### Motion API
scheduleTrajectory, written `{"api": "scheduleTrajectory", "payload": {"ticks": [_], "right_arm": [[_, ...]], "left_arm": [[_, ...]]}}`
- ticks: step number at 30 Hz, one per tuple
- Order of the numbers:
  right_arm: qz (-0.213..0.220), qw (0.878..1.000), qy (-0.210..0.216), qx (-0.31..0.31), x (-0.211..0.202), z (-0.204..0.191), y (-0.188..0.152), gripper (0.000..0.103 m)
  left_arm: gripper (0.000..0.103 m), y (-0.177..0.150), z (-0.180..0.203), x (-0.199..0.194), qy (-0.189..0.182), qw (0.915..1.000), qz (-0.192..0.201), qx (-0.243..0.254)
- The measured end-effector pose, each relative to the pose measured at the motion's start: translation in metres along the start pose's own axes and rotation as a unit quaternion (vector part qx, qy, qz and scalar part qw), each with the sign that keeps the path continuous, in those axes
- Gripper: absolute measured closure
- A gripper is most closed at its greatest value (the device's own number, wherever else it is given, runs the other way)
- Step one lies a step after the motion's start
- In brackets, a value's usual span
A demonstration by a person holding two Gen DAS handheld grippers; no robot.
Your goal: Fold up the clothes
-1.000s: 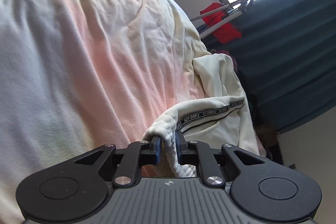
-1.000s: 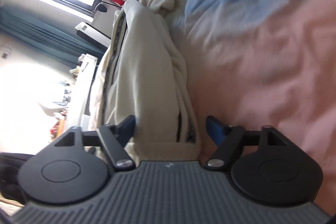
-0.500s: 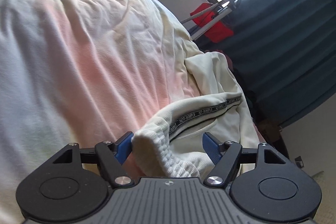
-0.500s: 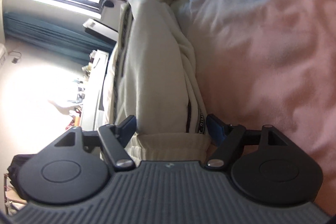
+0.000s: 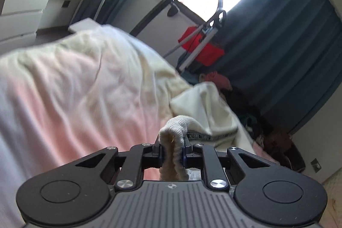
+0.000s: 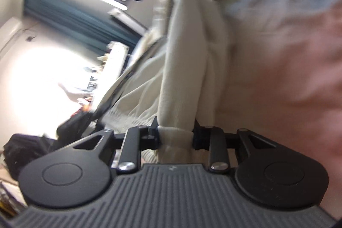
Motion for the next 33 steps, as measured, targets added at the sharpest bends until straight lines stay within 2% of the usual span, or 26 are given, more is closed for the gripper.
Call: {"api": "scheduleTrajectory", "payload": {"ticks": [3,5,8,13,16,18,22,25,27,29,31,32,33], "right_arm": [[0.001,0.999,0.041,-0.001,0.024,-0.054,-0.023,0.074],[-0.005,0.998,0.066,0.001,0.057,-0.088,-0.039,0.074],[-0.009,0.996,0.091,-0.004,0.119,-0.132,-0.058,0.074],[-0.059,0.992,0.114,0.018,0.248,-0.176,-0.091,0.074],[-0.089,0.988,0.128,0.015,0.310,-0.201,-0.111,0.074],[-0.099,0.987,0.127,0.000,0.339,-0.212,-0.120,0.074],[-0.123,0.987,0.103,-0.011,0.377,-0.207,-0.123,0.072],[-0.138,0.985,0.103,-0.029,0.381,-0.207,-0.120,0.066],[-0.152,0.982,0.098,-0.057,0.376,-0.213,-0.119,0.064],[-0.163,0.979,0.096,-0.080,0.365,-0.222,-0.121,0.057],[-0.169,0.977,0.094,-0.093,0.352,-0.228,-0.123,0.035],[-0.168,0.976,0.093,-0.102,0.341,-0.232,-0.123,0.028],[-0.164,0.975,0.093,-0.115,0.327,-0.234,-0.121,0.016]], "left_arm": [[0.087,0.061,-0.004,-0.004,0.042,0.9978,0.026,0.043],[0.088,0.101,-0.016,-0.003,0.083,0.9936,0.033,0.069],[0.088,0.159,-0.044,0.011,0.160,0.9789,0.030,0.124],[0.088,0.244,-0.110,0.051,0.261,0.9498,0.024,0.171],[0.088,0.276,-0.153,0.086,0.288,0.9435,0.012,0.164],[0.088,0.286,-0.180,0.112,0.290,0.9446,0.007,0.154],[0.086,0.271,-0.231,0.159,0.284,0.9492,-0.024,0.132],[0.079,0.257,-0.249,0.179,0.280,0.9510,-0.050,0.123],[0.068,0.254,-0.252,0.178,0.277,0.9524,-0.053,0.117],[0.046,0.253,-0.247,0.170,0.269,0.9549,-0.053,0.114],[0.039,0.250,-0.234,0.155,0.264,0.9552,-0.050,0.123],[0.033,0.249,-0.225,0.145,0.263,0.9548,-0.046,0.130],[0.031,0.246,-0.213,0.134,0.257,0.9557,-0.038,0.138]]}}
Point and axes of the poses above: each gripper's, at about its wrist camera, not at the fingertips, and x roughly the way its jaws point, z to its right, y to its top, the point moved 8 cm from there along x, roughly the way its jaws point, and after that the axes turned 2 degrees about -z, right-handed, at the moved point
